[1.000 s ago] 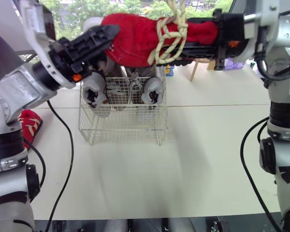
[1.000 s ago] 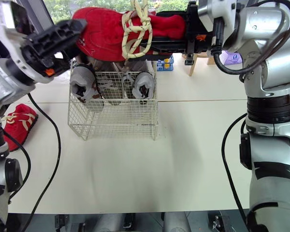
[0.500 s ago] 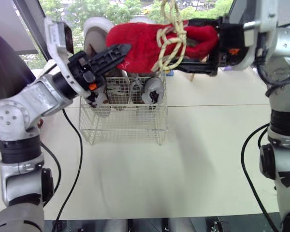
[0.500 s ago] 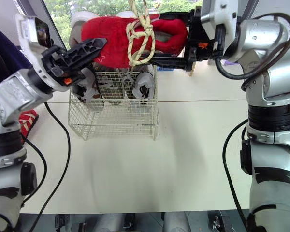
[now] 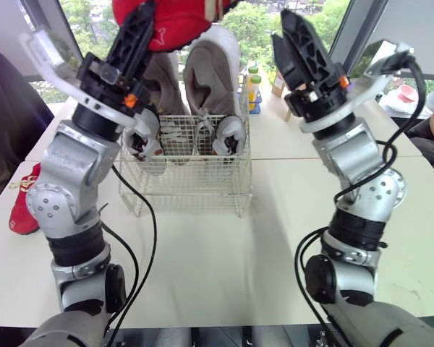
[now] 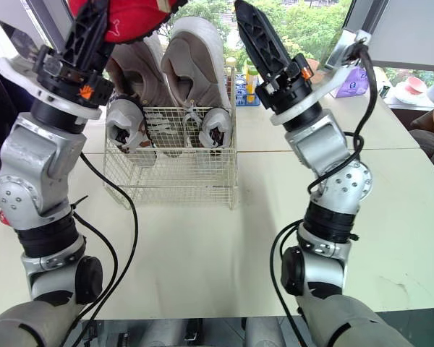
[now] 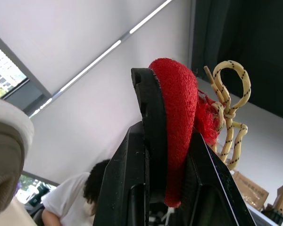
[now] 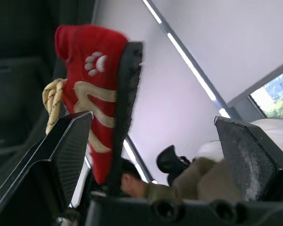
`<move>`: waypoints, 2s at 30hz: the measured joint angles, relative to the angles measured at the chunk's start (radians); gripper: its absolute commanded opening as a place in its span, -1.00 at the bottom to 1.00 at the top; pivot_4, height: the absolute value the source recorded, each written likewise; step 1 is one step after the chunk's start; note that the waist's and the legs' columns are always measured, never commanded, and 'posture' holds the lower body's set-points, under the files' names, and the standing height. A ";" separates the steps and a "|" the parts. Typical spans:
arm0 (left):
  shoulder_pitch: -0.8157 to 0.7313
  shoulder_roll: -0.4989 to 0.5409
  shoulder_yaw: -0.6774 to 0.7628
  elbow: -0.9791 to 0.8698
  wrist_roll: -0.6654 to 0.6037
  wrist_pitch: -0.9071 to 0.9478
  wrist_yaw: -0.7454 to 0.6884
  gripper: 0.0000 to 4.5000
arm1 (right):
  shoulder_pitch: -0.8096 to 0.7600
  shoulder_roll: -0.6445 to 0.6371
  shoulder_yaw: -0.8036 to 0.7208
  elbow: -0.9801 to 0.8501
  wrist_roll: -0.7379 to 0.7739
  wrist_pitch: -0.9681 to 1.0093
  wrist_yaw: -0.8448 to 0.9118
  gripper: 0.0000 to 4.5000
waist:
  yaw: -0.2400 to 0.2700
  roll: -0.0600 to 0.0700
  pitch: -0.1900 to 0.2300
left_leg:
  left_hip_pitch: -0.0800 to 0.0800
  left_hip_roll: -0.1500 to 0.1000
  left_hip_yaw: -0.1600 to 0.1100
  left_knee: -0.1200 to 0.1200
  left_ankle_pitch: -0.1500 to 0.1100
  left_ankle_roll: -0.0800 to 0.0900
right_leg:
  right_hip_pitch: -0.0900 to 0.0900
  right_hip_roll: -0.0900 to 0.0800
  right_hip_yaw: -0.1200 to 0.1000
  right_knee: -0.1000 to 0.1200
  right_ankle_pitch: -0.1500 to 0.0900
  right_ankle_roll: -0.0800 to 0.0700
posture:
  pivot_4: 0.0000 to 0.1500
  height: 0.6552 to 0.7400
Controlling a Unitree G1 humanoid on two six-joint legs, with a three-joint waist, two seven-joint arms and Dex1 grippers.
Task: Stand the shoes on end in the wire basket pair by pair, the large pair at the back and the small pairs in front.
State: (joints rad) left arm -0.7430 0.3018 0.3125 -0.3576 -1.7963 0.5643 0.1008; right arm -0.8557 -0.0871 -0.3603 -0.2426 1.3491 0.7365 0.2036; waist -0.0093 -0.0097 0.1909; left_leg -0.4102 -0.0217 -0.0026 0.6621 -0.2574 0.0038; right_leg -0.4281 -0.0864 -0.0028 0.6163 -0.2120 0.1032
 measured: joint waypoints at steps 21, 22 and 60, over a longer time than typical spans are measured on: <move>0.116 0.044 -0.073 -0.039 0.151 0.036 -0.119 -0.90 | -0.008 0.021 0.061 0.013 0.066 -0.107 -0.083 -0.53 | -0.004 0.000 0.000 | 0.000 0.002 -0.001 0.000 0.000 0.001 | 0.001 0.005 0.000 0.000 0.000 0.000 | 1.00 1.00; 0.116 0.046 -0.072 -0.040 0.152 0.036 -0.121 -0.90 | -0.008 0.021 0.063 0.013 0.065 -0.107 -0.084 -0.68 | -0.004 0.000 0.000 | 0.000 0.002 -0.001 0.000 0.000 0.001 | 0.001 0.005 0.000 0.000 0.000 0.000 | 1.00 1.00; 0.877 0.442 0.065 -0.352 0.295 0.079 -0.183 0.81 | -0.040 -0.569 0.541 0.306 -0.798 -0.350 1.001 -0.75 | -0.001 0.000 0.001 | 0.000 0.002 0.001 -0.001 -0.001 0.002 | 0.000 -0.001 0.000 -0.005 -0.006 -0.008 | 1.00 1.00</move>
State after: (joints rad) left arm 0.1341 0.7442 0.3780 -0.7100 -1.5010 0.6437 -0.0819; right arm -0.8955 -0.6561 0.1807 0.0633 0.5516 0.3862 1.2050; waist -0.0099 -0.0096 0.1916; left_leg -0.4102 -0.0196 -0.0011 0.6607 -0.2589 0.0057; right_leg -0.4279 -0.0870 -0.0031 0.6111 -0.2176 0.0950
